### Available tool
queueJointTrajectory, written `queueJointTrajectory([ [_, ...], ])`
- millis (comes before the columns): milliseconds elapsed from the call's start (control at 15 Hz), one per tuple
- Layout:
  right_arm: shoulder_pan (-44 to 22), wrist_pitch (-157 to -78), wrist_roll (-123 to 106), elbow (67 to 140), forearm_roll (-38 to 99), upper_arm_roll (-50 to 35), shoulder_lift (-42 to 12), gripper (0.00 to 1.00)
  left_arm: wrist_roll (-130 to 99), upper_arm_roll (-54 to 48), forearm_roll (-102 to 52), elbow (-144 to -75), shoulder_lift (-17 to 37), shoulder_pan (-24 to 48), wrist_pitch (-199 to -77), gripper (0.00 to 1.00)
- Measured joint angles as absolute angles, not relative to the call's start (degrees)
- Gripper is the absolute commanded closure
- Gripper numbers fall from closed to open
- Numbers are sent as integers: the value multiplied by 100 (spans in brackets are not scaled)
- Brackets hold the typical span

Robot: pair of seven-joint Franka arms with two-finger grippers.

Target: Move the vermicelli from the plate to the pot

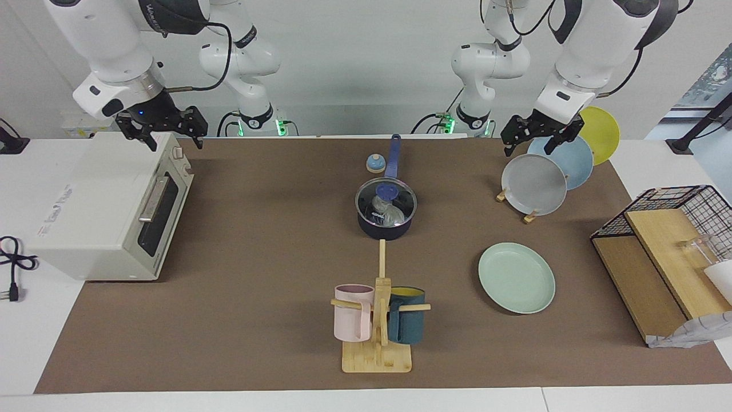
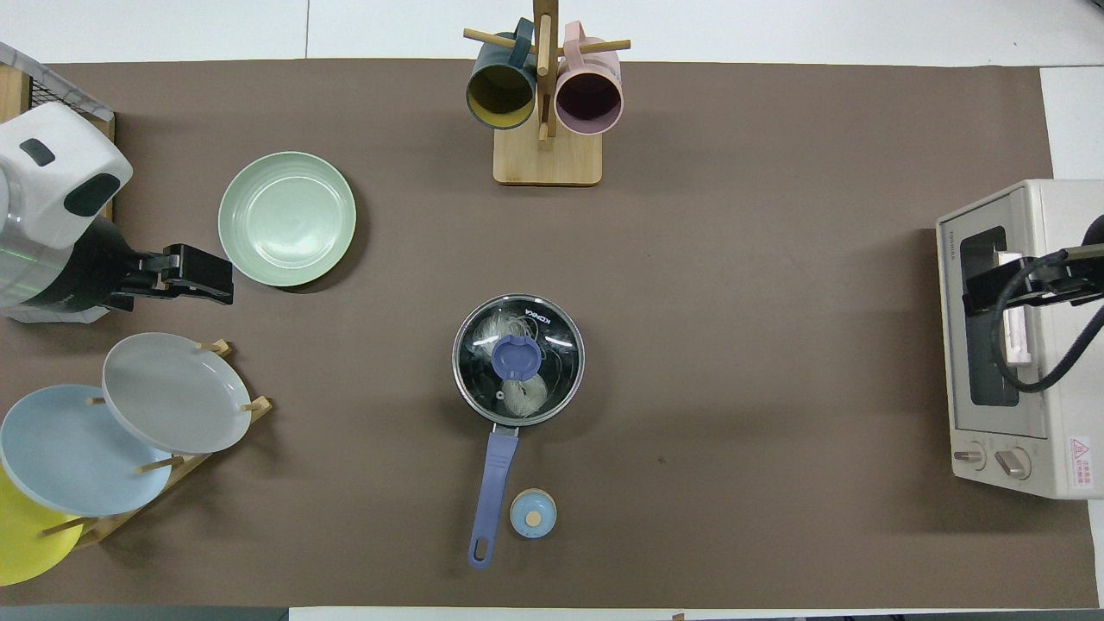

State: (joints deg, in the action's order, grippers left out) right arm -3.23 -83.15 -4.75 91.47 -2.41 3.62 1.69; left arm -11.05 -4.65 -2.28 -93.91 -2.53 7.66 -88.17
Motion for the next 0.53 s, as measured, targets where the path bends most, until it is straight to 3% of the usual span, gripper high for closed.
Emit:
queueJointTrajectory([
  [533, -331, -8311, -475, 9141, -147, 361, 169, 0, -1105, -465, -228, -9391, -253, 766, -8817, 0],
])
